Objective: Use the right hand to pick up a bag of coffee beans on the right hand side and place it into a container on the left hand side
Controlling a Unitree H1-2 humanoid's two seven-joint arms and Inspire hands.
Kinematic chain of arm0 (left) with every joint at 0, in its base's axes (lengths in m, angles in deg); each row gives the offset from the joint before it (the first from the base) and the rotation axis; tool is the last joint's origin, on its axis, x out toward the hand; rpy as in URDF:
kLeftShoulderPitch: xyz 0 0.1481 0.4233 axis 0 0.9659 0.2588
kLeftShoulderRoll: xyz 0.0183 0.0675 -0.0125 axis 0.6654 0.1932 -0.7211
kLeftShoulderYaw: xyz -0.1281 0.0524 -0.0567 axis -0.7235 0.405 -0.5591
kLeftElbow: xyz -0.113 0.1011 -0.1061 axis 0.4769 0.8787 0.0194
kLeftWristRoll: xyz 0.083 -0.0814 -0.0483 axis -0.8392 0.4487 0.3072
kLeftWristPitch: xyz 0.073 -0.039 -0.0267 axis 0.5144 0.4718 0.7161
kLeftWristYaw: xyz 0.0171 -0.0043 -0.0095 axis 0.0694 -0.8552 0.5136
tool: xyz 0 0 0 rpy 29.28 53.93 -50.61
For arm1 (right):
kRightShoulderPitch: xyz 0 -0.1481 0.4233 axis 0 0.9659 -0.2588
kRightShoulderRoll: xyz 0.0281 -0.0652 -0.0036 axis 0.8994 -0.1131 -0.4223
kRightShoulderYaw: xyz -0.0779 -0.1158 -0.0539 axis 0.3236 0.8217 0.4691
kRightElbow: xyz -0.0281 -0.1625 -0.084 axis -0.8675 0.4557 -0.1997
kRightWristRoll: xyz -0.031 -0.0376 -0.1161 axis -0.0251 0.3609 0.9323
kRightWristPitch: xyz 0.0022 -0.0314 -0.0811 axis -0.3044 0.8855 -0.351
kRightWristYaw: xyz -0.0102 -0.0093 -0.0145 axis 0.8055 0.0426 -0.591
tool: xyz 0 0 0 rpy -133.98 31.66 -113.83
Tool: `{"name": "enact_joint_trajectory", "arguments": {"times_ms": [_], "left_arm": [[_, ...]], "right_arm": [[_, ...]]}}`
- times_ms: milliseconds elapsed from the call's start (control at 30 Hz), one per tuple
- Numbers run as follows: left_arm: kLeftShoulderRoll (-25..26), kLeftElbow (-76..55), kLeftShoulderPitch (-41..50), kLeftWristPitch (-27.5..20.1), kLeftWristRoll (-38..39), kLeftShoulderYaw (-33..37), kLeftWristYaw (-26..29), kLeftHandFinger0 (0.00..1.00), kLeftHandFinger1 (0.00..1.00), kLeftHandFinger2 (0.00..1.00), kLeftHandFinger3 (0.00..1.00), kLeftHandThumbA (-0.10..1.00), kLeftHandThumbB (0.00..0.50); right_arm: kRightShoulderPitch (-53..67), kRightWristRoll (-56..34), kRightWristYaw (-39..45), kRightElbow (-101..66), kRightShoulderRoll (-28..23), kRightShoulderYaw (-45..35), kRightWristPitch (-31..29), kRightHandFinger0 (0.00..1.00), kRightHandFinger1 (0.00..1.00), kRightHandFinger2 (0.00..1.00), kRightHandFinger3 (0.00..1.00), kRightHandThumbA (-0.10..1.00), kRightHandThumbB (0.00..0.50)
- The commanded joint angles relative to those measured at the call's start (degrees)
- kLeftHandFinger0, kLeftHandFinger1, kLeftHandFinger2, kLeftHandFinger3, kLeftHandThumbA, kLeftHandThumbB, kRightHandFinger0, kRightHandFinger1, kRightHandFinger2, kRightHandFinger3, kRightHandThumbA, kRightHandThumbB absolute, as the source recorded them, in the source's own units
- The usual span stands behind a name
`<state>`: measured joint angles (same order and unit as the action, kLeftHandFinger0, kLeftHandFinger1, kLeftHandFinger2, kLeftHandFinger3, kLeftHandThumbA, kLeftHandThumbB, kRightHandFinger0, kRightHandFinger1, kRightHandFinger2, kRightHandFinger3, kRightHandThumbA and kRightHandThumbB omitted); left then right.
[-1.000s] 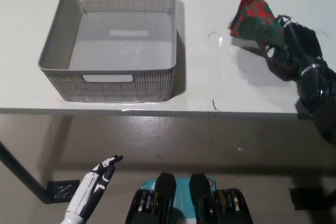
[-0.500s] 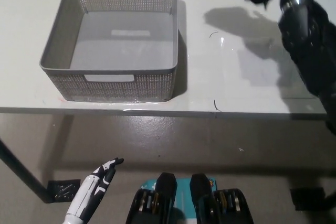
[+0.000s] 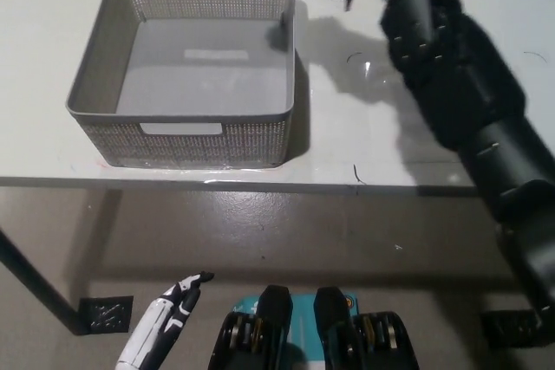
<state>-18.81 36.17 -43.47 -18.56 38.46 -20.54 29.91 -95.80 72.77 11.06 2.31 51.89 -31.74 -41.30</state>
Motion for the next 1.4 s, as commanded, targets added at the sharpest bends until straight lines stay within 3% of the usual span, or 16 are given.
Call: {"name": "enact_joint_trajectory", "arguments": {"times_ms": [0,200,300,567,600,633,667,700,767,900,1200,1267,1367], "left_arm": [[0.8,-0.9,-0.7,-1.1,-0.7,0.8,-1.0,1.0,0.96,1.0,1.0,1.0,0.319],[0.8,-1.8,-1.5,-0.2,-1.4,1.6,-1.4,1.0,0.94,1.0,1.0,1.0,0.334],[0.8,-1.3,-2.2,-0.4,-1.6,2.1,-1.5,1.0,0.9,1.0,1.0,1.0,0.36],[0.8,-0.9,-3.1,-0.5,-2.3,3.5,-2.2,1.0,0.85,1.0,1.0,1.0,0.366],[0.8,-1.0,-3.2,-0.3,-2.3,3.6,-2.3,1.0,0.85,1.0,1.0,1.0,0.366],[0.8,-1.0,-3.3,-0.4,-2.4,3.6,-2.4,1.0,0.85,1.0,1.0,1.0,0.366],[0.8,-1.1,-3.3,-0.2,-2.3,3.6,-2.5,1.0,0.84,1.0,1.0,1.0,0.367],[0.8,-1.1,-3.3,-0.4,-2.2,3.7,-2.6,1.0,0.84,0.99,1.0,1.0,0.372],[1.1,-1.3,-3.5,-0.2,-2.3,3.8,-2.8,1.0,0.84,1.0,1.0,1.0,0.379],[1.5,-1.4,-3.8,0.3,-2.8,4.1,-3.4,1.0,0.85,1.0,1.0,1.0,0.395],[1.6,-0.6,-3.8,-0.8,-3.1,4.7,-3.4,1.0,0.82,1.0,1.0,1.0,0.417],[1.6,-0.9,-3.8,-0.1,-3.0,4.7,-3.5,1.0,0.82,1.0,1.0,1.0,0.421],[1.7,-0.9,-3.8,-0.2,-3.0,4.8,-3.5,1.0,0.8,0.99,1.0,1.0,0.413]], "right_arm": [[-7.9,-0.9,-1.3,-0.9,3.3,-1.1,1.6,0.0,0.41,0.81,0.94,-0.1,0.176],[-10.4,-0.5,-2.8,6.2,7.8,-0.2,0.0,0.0,0.47,0.84,0.96,-0.1,0.178],[-11.4,-0.6,-3.5,9.6,9.2,-0.1,-1.0,0.0,0.43,0.82,0.97,-0.1,0.158],[-11.7,-1.3,-3.0,13.1,11.3,-0.3,-0.6,0.0,0.43,0.81,0.96,-0.1,0.162],[-11.5,-1.8,-1.0,12.5,11.2,-0.5,1.0,0.2,0.64,1.0,1.0,0.03,0.211],[-11.4,-2.3,1.4,11.8,11.1,-0.6,2.8,0.28,0.64,0.94,1.0,0.09,0.217],[-11.2,-2.4,4.0,11.0,10.7,-0.3,4.1,0.49,0.86,1.0,1.0,0.28,0.263],[-11.2,-2.6,9.4,10.2,10.1,0.6,6.9,1.0,1.0,1.0,1.0,0.59,0.346],[-10.2,-2.4,14.0,7.9,9.2,1.4,9.8,1.0,1.0,1.0,1.0,0.8,0.446],[-8.3,-1.2,17.3,4.0,7.5,2.9,12.2,1.0,1.0,1.0,1.0,0.97,0.433],[-5.0,-0.6,21.8,-4.1,3.0,5.0,14.0,1.0,1.0,1.0,1.0,1.0,0.424],[-3.7,-1.8,23.5,-9.1,0.8,3.8,14.6,1.0,1.0,1.0,1.0,1.0,0.438],[-1.1,-3.2,27.3,-22.1,-4.0,1.6,17.5,1.0,1.0,1.0,1.0,1.0,0.41]]}}
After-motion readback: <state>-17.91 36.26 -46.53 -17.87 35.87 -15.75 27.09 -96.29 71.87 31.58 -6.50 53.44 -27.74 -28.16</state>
